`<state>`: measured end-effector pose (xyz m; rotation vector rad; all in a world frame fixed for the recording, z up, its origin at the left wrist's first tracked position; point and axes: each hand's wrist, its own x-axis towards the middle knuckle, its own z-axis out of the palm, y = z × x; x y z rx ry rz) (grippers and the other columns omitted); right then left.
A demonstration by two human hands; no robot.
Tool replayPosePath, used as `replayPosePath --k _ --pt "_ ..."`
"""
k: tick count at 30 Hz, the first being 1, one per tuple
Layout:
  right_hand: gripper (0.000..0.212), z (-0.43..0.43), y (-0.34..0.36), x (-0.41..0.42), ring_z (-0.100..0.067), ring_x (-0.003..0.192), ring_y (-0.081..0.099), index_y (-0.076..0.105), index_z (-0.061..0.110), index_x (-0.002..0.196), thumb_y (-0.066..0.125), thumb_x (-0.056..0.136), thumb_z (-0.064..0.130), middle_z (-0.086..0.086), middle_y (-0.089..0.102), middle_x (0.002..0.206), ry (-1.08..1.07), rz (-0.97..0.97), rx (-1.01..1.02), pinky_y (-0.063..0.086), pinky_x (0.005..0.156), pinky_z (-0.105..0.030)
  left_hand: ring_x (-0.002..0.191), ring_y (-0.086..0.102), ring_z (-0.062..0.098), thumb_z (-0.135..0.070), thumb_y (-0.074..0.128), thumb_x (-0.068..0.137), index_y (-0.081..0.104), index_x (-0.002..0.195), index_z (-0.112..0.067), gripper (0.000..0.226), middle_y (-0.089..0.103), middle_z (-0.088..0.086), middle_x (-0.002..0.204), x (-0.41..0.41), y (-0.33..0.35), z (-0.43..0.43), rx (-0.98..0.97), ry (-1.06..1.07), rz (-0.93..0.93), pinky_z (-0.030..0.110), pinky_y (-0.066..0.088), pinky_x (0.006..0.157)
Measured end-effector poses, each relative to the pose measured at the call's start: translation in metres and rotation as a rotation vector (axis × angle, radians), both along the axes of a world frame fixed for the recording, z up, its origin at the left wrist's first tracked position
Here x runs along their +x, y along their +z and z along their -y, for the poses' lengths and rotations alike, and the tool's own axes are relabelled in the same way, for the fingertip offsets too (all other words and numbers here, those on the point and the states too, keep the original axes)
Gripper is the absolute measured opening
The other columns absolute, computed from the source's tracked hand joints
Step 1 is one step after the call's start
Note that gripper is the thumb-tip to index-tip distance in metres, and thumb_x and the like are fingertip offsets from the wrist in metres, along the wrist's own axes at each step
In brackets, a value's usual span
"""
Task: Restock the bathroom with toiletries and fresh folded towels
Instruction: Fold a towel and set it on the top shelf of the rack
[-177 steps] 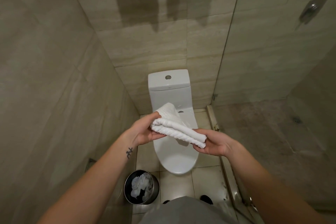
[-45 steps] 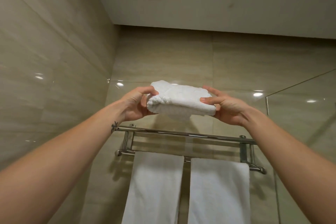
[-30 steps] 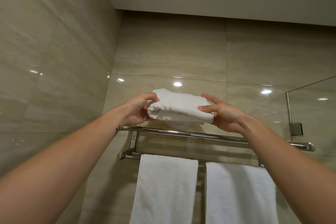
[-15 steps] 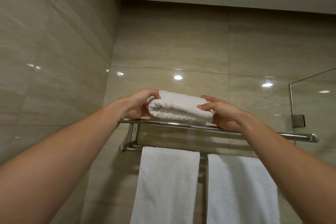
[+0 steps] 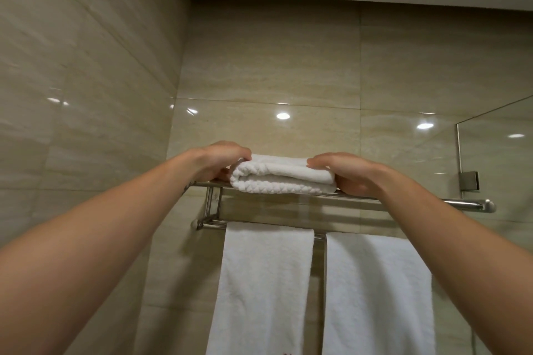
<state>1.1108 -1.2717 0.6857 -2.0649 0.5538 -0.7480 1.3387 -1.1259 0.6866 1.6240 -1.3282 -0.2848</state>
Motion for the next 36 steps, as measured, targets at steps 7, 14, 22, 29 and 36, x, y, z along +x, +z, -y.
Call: replayPosePath --k 7,14,22,29,36 --pt "0.039 -0.004 -0.002 -0.008 -0.014 0.108 0.058 0.059 0.014 0.129 0.059 0.095 0.035 -0.001 0.058 0.128 -0.056 -0.091 -0.108 0.048 0.091 -0.030 0.105 0.051 0.015 -0.026 0.048 0.099 0.058 0.101 -0.014 0.016 0.058 0.004 0.115 0.000 -0.006 -0.007 -0.074 0.048 0.278 0.032 0.033 0.098" --pt "0.050 -0.009 -0.004 -0.004 -0.016 0.123 0.048 0.054 0.020 0.136 0.052 0.096 0.050 0.003 0.051 0.136 -0.121 -0.095 -0.317 0.033 0.105 -0.032 0.108 0.055 0.017 -0.043 0.036 0.104 0.058 0.116 -0.017 0.037 0.057 -0.003 0.119 -0.009 -0.020 -0.002 -0.126 0.018 0.420 0.030 0.042 0.087" --pt "0.041 -0.010 -0.019 0.005 -0.012 0.081 0.056 0.065 0.022 0.112 0.037 0.101 0.049 0.003 0.062 0.096 -0.157 -0.143 -0.531 0.040 0.072 -0.026 0.103 0.055 0.022 -0.052 0.031 0.103 0.056 0.100 -0.014 0.046 0.058 0.000 0.110 -0.002 -0.025 0.007 -0.157 0.080 0.547 0.027 0.040 0.080" --pt "0.051 -0.018 -0.029 0.005 -0.020 0.083 0.056 0.065 0.011 0.107 0.031 0.102 0.048 -0.005 0.064 0.097 -0.244 -0.145 -0.654 0.041 0.075 -0.033 0.083 0.055 0.019 -0.055 0.026 0.102 0.055 0.082 -0.018 0.052 0.063 0.005 0.091 -0.010 -0.025 -0.001 -0.078 0.139 0.669 0.036 0.041 0.077" --pt "0.053 -0.036 -0.035 -0.012 -0.020 0.077 0.050 0.061 0.006 0.099 0.027 0.103 0.046 -0.011 0.061 0.090 -0.309 -0.172 -0.767 0.038 0.069 -0.033 0.087 0.056 0.018 -0.054 0.016 0.103 0.053 0.090 -0.032 0.045 0.060 -0.006 0.091 -0.033 -0.033 -0.019 -0.097 0.395 0.887 0.038 0.045 0.080"
